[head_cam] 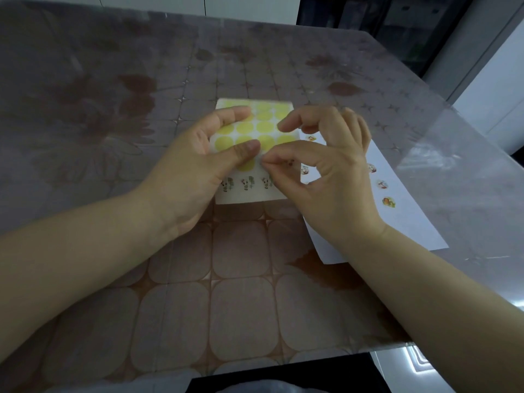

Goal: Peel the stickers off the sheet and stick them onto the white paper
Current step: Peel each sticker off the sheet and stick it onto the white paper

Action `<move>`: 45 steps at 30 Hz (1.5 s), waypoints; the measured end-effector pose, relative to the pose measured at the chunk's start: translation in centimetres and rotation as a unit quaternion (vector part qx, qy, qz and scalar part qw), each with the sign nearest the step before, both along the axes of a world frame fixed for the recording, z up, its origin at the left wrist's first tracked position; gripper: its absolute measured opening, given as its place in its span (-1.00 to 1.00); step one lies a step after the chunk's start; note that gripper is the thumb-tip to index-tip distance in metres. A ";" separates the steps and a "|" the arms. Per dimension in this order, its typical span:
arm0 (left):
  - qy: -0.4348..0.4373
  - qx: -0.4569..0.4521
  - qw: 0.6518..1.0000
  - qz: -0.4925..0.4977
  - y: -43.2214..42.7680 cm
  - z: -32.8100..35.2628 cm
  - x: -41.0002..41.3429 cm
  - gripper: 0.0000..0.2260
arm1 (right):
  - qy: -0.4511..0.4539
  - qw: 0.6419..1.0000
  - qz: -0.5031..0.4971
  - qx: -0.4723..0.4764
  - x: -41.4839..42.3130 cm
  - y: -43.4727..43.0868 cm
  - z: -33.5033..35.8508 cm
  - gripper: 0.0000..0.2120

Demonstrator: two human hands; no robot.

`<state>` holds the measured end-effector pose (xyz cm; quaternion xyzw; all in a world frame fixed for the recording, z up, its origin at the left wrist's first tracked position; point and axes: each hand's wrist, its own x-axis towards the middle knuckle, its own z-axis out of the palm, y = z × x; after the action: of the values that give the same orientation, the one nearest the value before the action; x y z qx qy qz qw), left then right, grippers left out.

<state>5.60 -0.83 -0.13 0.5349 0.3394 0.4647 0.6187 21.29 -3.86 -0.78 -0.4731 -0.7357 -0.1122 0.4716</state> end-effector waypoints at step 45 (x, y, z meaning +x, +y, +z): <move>-0.020 -0.006 0.999 0.024 -0.2 0.3 0.1 -0.43 | -0.009 1.000 -0.001 0.008 0.6 0.0 0.3 -0.90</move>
<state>5.69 -1.07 0.15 0.5132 0.3423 0.4881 0.6174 21.93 -3.82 -0.52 -0.4688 -0.7384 -0.1229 0.4690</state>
